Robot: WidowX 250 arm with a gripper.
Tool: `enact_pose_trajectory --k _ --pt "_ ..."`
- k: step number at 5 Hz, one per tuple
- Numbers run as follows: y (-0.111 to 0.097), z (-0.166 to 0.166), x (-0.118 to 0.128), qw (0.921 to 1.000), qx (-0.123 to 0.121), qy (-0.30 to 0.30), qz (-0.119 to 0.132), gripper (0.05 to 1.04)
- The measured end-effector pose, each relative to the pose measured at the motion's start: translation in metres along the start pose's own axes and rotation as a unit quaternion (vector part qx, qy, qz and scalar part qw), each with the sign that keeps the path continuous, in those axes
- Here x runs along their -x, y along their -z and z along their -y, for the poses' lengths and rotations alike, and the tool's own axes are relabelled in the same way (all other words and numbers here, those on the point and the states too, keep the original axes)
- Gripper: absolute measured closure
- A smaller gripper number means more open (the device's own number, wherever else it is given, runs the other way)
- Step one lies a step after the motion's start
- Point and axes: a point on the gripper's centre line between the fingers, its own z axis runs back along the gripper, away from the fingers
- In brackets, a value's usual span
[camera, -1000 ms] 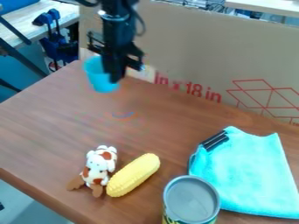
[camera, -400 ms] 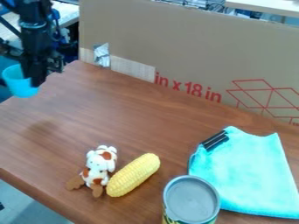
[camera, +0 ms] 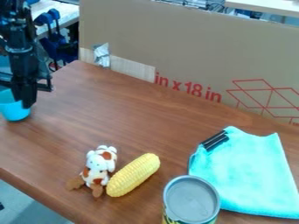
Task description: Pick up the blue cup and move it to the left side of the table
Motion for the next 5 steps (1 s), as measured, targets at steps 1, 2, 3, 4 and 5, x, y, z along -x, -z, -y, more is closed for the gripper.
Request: enact_pose_trajectory --k 1,2,3,4,5 --pt "0.003 0.012 -0.007 0.9999 0.012 0.011 0.003 0.959" --pt "0.006 0.018 -0.001 0.9996 0.018 0.017 -0.014 0.753" --pt "-0.027 0.014 0.019 0.9994 0.015 -0.010 0.031 0.451" --pt "-0.087 0.007 0.036 0.9943 -0.011 -0.032 0.101 0.148" --pt "-0.101 0.011 0.044 0.9959 -0.029 -0.023 0.083 0.072"
